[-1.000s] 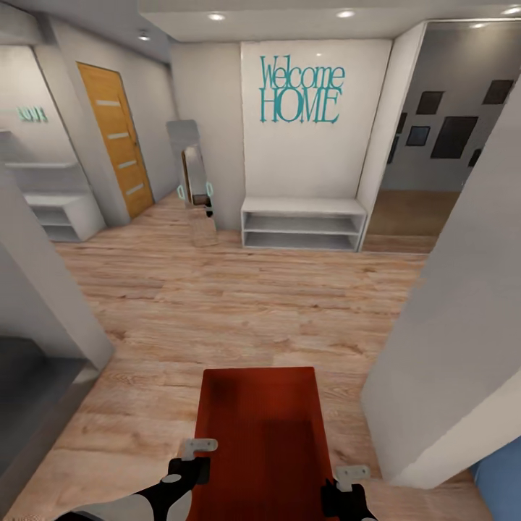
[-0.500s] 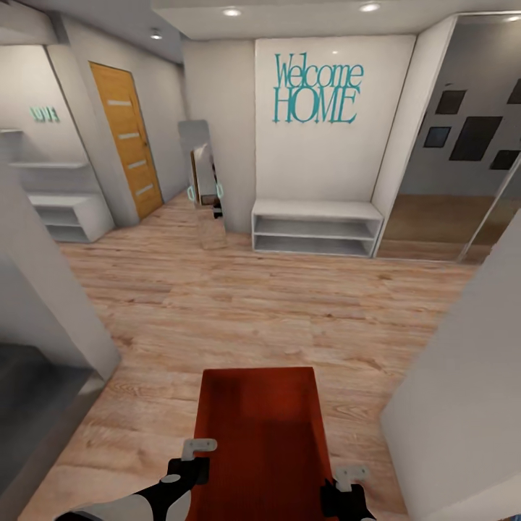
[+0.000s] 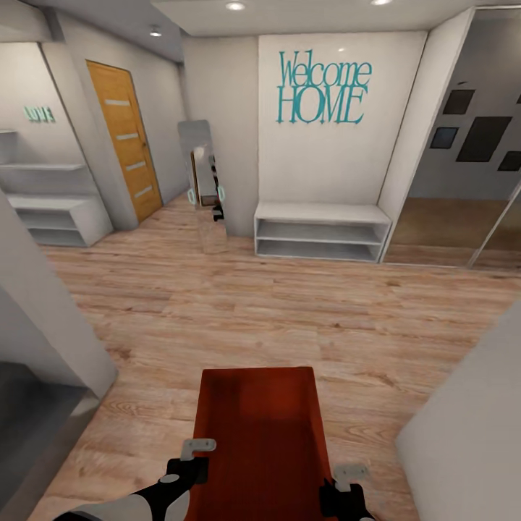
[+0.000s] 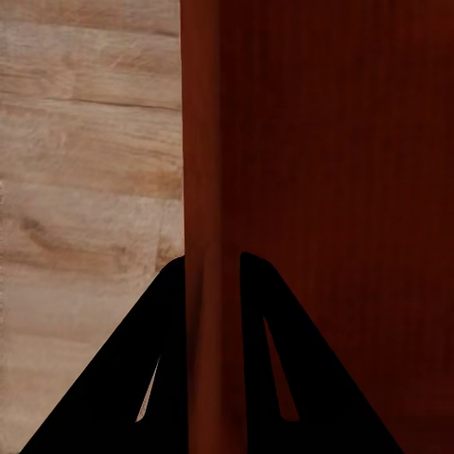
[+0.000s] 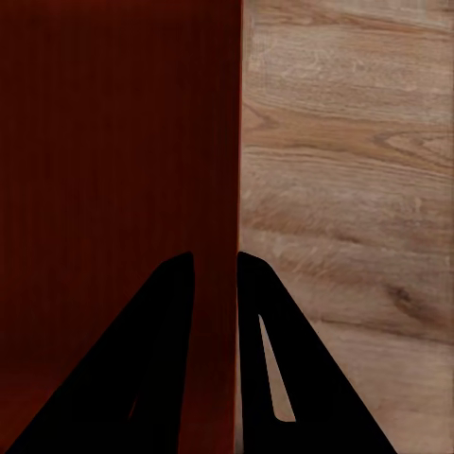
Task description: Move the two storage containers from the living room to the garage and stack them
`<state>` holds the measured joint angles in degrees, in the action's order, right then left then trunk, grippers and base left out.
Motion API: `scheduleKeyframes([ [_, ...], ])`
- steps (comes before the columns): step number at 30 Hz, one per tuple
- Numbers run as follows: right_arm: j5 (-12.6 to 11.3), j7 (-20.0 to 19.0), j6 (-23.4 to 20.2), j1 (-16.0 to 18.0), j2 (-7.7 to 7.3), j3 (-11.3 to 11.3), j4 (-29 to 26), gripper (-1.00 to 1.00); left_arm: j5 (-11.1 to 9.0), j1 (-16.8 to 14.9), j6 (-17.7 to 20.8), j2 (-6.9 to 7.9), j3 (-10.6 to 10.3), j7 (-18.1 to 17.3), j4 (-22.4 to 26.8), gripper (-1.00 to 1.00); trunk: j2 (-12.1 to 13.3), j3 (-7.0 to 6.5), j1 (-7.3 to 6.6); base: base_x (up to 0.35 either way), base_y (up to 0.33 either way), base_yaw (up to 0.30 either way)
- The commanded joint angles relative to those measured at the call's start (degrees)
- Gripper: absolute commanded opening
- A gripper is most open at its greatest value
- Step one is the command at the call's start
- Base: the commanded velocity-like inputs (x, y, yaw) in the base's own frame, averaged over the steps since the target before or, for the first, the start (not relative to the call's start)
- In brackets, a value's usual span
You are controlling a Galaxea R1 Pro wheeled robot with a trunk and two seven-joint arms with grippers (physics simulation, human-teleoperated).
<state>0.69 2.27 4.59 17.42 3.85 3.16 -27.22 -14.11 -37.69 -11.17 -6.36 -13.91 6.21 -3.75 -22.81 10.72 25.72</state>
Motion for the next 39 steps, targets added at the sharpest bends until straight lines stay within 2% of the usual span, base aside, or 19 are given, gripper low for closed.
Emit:
scheduleKeyframes([
  [1, 2.0, 0.1, 0.1, 0.0, -0.61, 1.4, 0.2, -1.0, 0.8, -0.2, -0.3, -0.06, 1.4, -0.5, -0.2, -1.0, -0.1, 0.11, 0.06, 0.314, 0.096, 0.004],
  [27, 2.0, 0.0, 0.0, 0.0, -0.6, 1.4, 0.2, -1.0, 0.8, -0.2, -0.3, -0.05, 1.4, -0.5, -0.2, -1.0, -0.1, 0.11, 0.06, 0.316, 0.009, 0.223],
  [39, 2.0, -0.1, 0.0, 0.0, -0.6, 1.4, 0.2, -1.0, 0.8, -0.2, -0.3, 0.02, 1.4, -0.5, -0.2, -1.0, -0.1, 0.11, 0.06, 0.317, 0.0, 0.029],
])
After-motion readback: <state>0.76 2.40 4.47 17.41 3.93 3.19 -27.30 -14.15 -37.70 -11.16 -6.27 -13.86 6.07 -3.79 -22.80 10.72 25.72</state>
